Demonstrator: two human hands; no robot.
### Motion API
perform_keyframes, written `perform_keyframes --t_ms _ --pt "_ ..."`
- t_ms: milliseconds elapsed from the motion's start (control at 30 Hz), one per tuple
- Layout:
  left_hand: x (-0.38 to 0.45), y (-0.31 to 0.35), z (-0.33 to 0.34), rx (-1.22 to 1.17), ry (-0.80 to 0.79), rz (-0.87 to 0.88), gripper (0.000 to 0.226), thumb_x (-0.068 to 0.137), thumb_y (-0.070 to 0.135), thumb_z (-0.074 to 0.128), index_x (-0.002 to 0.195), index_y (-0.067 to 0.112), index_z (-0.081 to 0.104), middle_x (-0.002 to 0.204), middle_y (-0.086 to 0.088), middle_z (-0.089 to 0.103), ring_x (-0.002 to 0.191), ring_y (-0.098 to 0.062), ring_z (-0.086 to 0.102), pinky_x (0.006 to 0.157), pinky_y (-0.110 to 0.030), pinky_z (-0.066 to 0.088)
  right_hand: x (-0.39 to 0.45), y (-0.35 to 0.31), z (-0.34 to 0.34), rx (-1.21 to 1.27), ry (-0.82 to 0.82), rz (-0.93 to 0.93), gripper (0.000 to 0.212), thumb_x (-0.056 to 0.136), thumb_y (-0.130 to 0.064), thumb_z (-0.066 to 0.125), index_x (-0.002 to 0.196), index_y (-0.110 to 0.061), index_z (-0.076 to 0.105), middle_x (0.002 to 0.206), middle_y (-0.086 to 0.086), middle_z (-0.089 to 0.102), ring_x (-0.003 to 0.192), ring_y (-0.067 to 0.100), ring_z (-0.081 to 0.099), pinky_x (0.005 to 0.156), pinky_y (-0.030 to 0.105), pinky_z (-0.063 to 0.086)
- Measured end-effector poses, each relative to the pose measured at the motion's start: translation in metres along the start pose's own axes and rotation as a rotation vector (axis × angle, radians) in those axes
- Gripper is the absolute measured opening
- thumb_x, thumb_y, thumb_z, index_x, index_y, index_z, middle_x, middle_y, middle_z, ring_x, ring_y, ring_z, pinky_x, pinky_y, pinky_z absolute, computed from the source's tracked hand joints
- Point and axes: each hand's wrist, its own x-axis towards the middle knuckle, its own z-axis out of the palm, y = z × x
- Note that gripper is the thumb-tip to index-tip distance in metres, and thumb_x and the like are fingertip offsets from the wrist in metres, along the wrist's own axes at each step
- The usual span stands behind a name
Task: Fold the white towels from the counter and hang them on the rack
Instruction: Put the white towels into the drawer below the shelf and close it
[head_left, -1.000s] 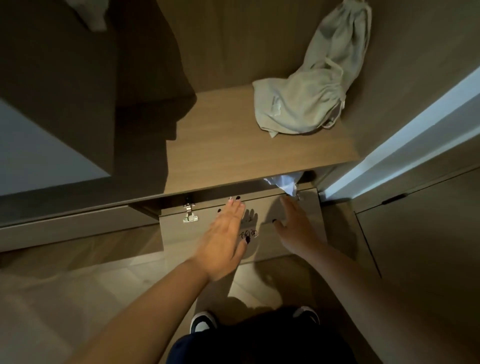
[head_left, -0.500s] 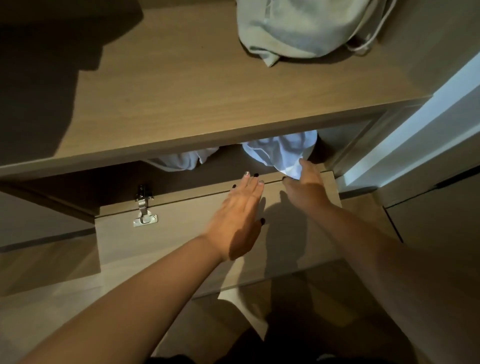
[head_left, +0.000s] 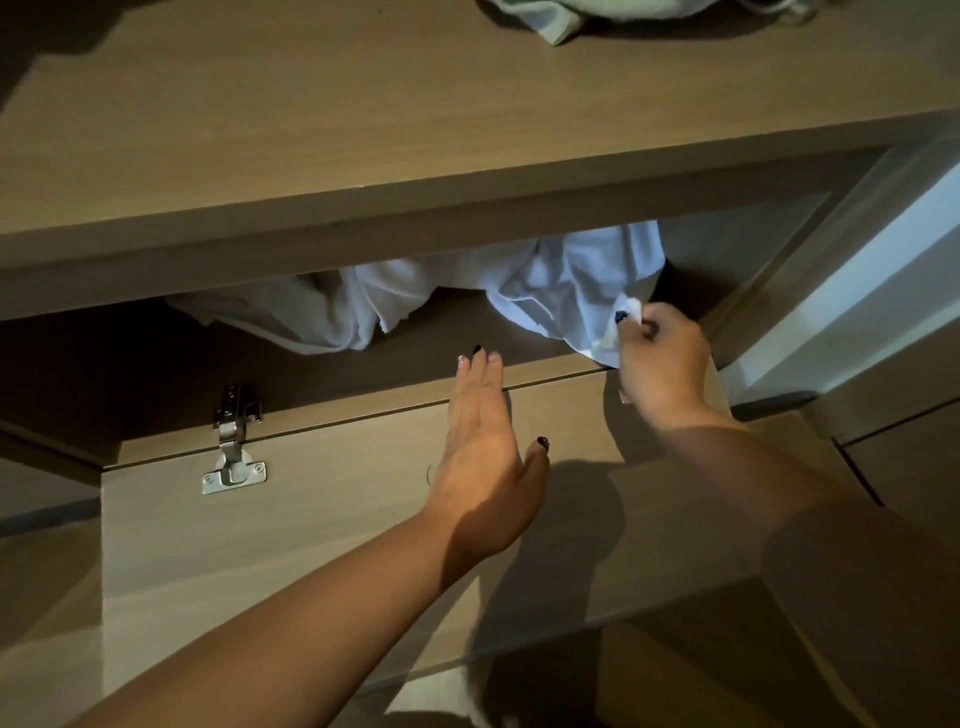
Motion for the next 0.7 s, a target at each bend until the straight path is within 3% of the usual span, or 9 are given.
perform_keyframes --t_ms 100,167,233,367,467,533,600,633,700 --pt "-0.008 -0.003 -0.002 -0.057 0.017 -0.016 0.091 0.094 0.013 0.057 0.155 0.016 -0.011 0.163 0.008 -0.014 0.142 0.002 -0.021 0.116 -0.017 -0.009 -0.011 -0.003 -0.014 0.139 -0.055 -0.102 0.012 0.098 -0.013 0.052 0.089 -0.013 0.058 0.069 -0.008 0.050 0.062 0.004 0.050 0.061 0.021 0.039" --pt "-0.005 -0.006 -0.005 -0.062 0.036 -0.029 0.096 0.092 0.013 0.060 0.155 0.018 -0.013 0.163 0.008 -0.013 0.145 0.000 -0.017 0.113 -0.012 -0.010 -0.027 -0.010 -0.025 0.200 -0.132 -0.175 0.010 0.099 -0.010 0.051 0.095 -0.015 0.058 0.074 -0.012 0.051 0.064 -0.009 0.053 0.059 0.007 0.037" --pt "0.003 -0.010 -0.007 -0.037 0.067 -0.023 0.100 0.090 0.017 0.064 0.155 0.017 -0.012 0.163 0.007 -0.011 0.148 -0.002 -0.012 0.111 -0.008 -0.010 -0.040 -0.018 -0.032 0.304 -0.189 -0.170 0.014 0.099 -0.005 0.049 0.099 -0.014 0.059 0.079 -0.011 0.057 0.067 -0.014 0.054 0.061 0.004 0.039" --pt "0.021 -0.011 -0.009 0.002 0.087 0.064 0.111 0.084 0.024 0.074 0.155 0.013 -0.010 0.164 0.000 -0.009 0.150 -0.010 -0.010 0.123 -0.027 0.002 -0.057 -0.028 -0.048 0.637 -0.409 0.090 0.023 0.094 -0.012 0.053 0.089 -0.024 0.072 0.082 -0.009 0.071 0.082 0.003 0.066 0.070 0.018 0.051" --pt "0.032 -0.005 -0.006 -0.001 0.057 0.202 0.113 0.079 0.035 0.079 0.157 0.022 -0.002 0.165 0.000 -0.008 0.151 -0.015 -0.012 0.123 -0.035 0.002 -0.068 -0.044 -0.066 0.539 -0.574 0.114 0.030 0.099 -0.007 0.048 0.084 -0.019 0.071 0.078 -0.006 0.068 0.075 0.008 0.065 0.062 0.017 0.052" --pt "0.036 -0.001 -0.001 0.074 0.020 0.346 0.086 0.080 0.035 0.078 0.151 0.029 0.030 0.166 -0.003 0.000 0.152 -0.021 -0.012 0.122 -0.043 0.002 -0.069 -0.064 -0.086 0.455 -0.526 0.009 0.026 0.100 -0.010 0.048 0.084 -0.020 0.066 0.074 -0.011 0.068 0.070 0.002 0.064 0.058 0.014 0.051" --pt "0.036 0.004 0.002 0.116 -0.009 0.438 0.031 0.088 0.028 0.071 0.117 0.027 0.062 0.161 -0.007 0.025 0.152 -0.022 0.003 0.122 -0.050 -0.001 -0.060 -0.081 -0.109 0.420 -0.426 -0.158 0.023 0.100 -0.014 0.049 0.083 -0.021 0.063 0.066 -0.012 0.064 0.062 -0.001 0.060 0.054 0.014 0.047" --pt "0.034 0.006 0.003 0.081 -0.050 0.425 0.009 0.094 0.026 0.064 0.102 0.027 0.061 0.150 -0.006 0.046 0.149 -0.017 0.021 0.123 -0.051 -0.002 -0.055 -0.087 -0.117 0.386 -0.375 -0.243 0.021 0.100 -0.014 0.051 0.083 -0.021 0.061 0.066 -0.010 0.061 0.061 0.000 0.057 0.055 0.017 0.046" --pt "0.027 0.008 0.005 -0.027 -0.105 0.350 0.012 0.102 0.024 0.049 0.090 0.029 0.049 0.100 0.003 0.068 0.105 -0.008 0.059 0.120 -0.049 0.016 -0.046 -0.090 -0.126 0.262 -0.290 -0.371 0.012 0.097 -0.018 0.056 0.087 -0.024 0.059 0.074 -0.010 0.059 0.067 0.002 0.056 0.060 0.021 0.047"
